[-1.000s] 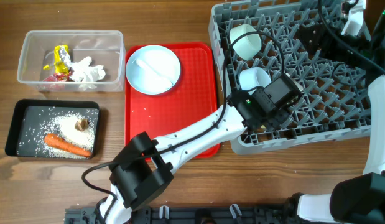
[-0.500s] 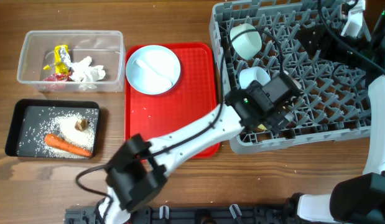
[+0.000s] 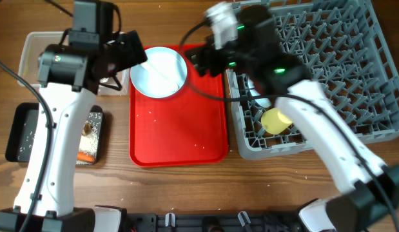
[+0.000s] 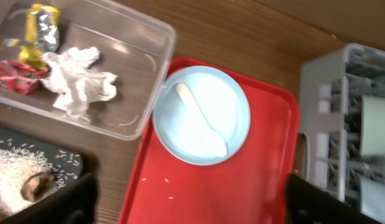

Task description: Sort waste into correct bins and load items into the dishwasher rack

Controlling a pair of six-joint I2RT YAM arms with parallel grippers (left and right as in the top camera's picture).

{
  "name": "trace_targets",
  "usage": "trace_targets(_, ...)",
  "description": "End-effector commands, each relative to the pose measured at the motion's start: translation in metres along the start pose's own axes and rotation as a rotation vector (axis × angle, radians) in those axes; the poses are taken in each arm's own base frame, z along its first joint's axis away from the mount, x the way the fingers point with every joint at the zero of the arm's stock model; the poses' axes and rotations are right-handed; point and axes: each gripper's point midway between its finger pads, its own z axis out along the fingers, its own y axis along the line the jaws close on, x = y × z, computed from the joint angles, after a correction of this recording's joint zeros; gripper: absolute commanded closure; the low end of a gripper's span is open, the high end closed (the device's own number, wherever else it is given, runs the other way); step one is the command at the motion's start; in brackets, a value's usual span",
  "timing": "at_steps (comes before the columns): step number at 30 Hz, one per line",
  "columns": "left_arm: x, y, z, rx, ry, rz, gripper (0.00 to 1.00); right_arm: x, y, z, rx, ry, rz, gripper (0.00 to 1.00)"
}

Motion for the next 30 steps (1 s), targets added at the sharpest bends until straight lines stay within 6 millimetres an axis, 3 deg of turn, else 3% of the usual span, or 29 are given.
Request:
trace_targets(1, -0.018, 0.052, 0.009, -0.081, -0.007, -0.189, 0.00, 0.042, -0.010, 0.071, 0.037, 0.095, -0.157, 0.26)
trace_targets(3, -0.027, 0.083, 0.008, -0.108, -0.015, -0.268, 0.00, 0.067, -0.023, 0.107, 0.072, 0.161, -0.253, 0.26)
trace_targets(5, -0.027, 0.100, 0.007, -0.132, -0.008, -0.301, 0.00, 0.088, -0.031, 0.137, 0.062, 0.207, -0.306, 0.26)
trace_targets(7, -0.024, 0.103, 0.007, -0.140, 0.004, -0.299, 0.00, 0.109, -0.042, 0.162, 0.065, 0.227, -0.308, 0.26)
trace_targets(9, -0.022, 0.103, 0.007, -0.144, 0.012, -0.299, 0.00, 0.128, -0.047, 0.175, 0.063, 0.256, -0.300, 0.26)
trace_targets(12, -0.022, 0.103, 0.007, -0.143, 0.014, -0.298, 0.00, 0.159, -0.057, 0.186, 0.072, 0.327, -0.279, 0.27)
trace_targets(16, -0.020, 0.104, 0.007, -0.147, 0.023, -0.298, 0.00, 0.187, -0.065, 0.195, 0.083, 0.389, -0.257, 0.26)
trace_targets(18, -0.019, 0.104, 0.007, -0.147, 0.024, -0.298, 0.00, 0.202, -0.075, 0.186, 0.138, 0.463, -0.246, 0.24)
trace_targets(20, -0.019, 0.104, 0.007, -0.147, 0.024, -0.298, 0.00, 0.215, -0.077, 0.171, 0.148, 0.543, -0.189, 0.16)
trace_targets(22, -0.019, 0.103, 0.007, -0.147, 0.024, -0.299, 0.00, 0.206, -0.070, 0.159, 0.133, 0.550, -0.169, 0.15)
trace_targets(25, -0.020, 0.104, 0.007, -0.147, 0.023, -0.299, 0.00, 0.165, -0.061, 0.148, 0.134, 0.451, -0.192, 0.16)
trace_targets(30, -0.019, 0.104, 0.007, -0.147, 0.024, -0.299, 0.00, 0.174, -0.058, 0.157, 0.096, 0.455, -0.188, 0.29)
